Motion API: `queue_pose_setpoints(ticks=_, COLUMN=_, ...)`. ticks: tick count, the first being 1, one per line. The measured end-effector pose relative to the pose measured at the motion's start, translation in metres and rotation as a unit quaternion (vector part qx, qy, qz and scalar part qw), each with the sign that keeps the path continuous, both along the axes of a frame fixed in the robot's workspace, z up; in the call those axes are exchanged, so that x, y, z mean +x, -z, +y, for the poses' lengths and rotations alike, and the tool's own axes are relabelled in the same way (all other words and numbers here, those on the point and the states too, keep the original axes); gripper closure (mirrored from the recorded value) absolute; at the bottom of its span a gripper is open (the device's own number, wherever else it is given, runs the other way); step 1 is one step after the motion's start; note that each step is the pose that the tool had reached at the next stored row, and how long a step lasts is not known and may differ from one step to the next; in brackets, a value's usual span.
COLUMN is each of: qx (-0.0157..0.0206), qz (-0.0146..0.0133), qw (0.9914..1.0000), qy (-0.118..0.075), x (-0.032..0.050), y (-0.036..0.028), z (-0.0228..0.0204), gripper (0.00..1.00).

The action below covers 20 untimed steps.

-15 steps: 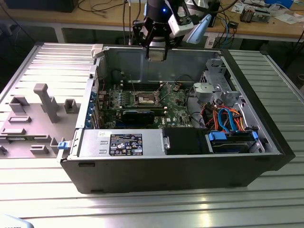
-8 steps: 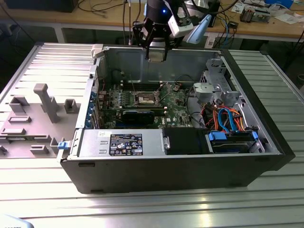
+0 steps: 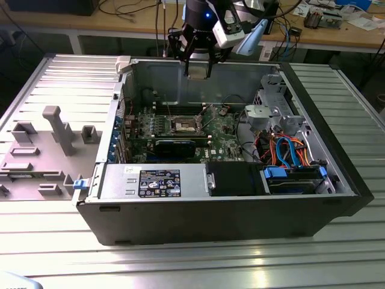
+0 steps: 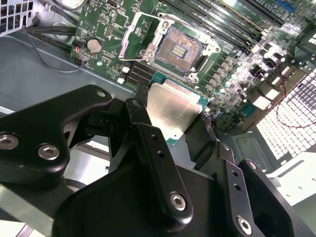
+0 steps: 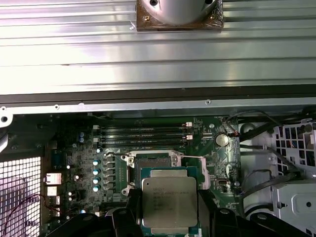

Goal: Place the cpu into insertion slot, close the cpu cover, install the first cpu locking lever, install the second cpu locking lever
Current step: 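Place the cpu into insertion slot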

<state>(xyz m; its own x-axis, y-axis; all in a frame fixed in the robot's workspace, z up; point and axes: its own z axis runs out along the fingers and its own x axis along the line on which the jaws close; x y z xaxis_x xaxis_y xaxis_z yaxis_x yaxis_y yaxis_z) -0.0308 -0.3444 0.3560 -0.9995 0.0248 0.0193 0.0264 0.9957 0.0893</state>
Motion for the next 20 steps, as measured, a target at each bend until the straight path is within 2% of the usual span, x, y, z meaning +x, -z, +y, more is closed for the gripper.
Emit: queue_pose_setpoints(ticks=20, qx=0.0000, qz=0.0000, qw=1.00000, qy=0.000, x=0.0000, y=0.0058, z=0.0000, gripper=0.45)
